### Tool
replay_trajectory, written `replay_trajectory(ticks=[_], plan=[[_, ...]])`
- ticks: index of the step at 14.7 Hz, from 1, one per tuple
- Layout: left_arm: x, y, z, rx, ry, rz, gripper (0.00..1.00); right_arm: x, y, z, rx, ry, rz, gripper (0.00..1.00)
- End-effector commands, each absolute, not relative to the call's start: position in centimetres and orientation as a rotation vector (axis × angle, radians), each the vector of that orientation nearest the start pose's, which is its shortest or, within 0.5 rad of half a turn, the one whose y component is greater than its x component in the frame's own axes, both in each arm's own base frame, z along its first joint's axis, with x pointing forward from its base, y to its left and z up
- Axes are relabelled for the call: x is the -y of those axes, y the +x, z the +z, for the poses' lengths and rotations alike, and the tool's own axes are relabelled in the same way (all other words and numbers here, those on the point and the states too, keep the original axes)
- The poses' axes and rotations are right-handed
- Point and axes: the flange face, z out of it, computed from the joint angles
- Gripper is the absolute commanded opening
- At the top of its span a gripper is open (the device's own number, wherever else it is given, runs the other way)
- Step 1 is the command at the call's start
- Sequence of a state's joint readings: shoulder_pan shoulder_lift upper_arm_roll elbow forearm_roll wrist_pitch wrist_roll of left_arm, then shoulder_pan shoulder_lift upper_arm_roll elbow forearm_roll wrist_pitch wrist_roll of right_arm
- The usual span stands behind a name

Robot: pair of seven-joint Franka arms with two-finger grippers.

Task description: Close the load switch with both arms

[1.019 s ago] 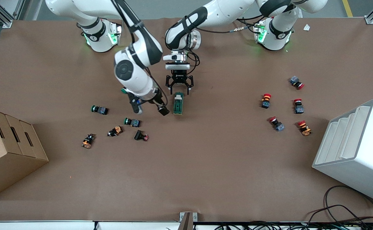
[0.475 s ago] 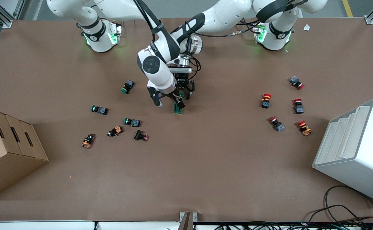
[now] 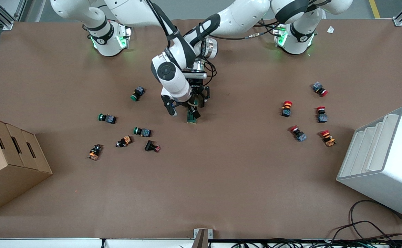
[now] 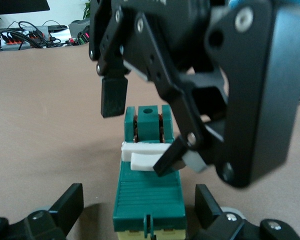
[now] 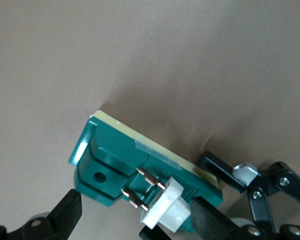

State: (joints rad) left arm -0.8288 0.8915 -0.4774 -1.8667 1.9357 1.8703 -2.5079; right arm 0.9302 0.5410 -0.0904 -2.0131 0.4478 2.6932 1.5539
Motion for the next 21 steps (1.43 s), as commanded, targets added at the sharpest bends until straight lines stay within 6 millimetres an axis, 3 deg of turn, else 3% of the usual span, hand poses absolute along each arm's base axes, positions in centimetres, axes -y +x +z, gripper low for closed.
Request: replay_trajectory(ticks=[1, 4, 9, 15, 18, 21], plan=[[55.9, 22.4, 5.7, -0.179, -2.679, -1.677, 0.99, -45.4, 42.7, 19.4, -1.534, -2.476, 0.146, 1.00], [55.7, 22.9, 5.5, -0.183, -2.666, -1.687, 0.99, -45.6, 43.0, 19.5, -1.525, -2.479, 0.147, 1.00], [55.7, 22.9, 5.5, -0.181, -2.667, -1.688, 0.99, -45.6, 42.2, 18.9, -1.383, -2.624, 0.159, 1.00], [55.6, 23.0, 5.5, -0.180, -2.665, -1.688, 0.99, -45.7, 42.3, 19.0, -1.393, -2.633, 0.166, 1.00], [55.7, 23.0, 5.5, -0.179, -2.667, -1.688, 0.99, -46.8, 43.9, 21.1, -1.434, -2.556, 0.154, 1.00], [55.9, 23.3, 5.7, -0.172, -2.667, -1.695, 0.99, -46.2, 46.1, 22.6, -1.444, -2.512, 0.136, 1.00]])
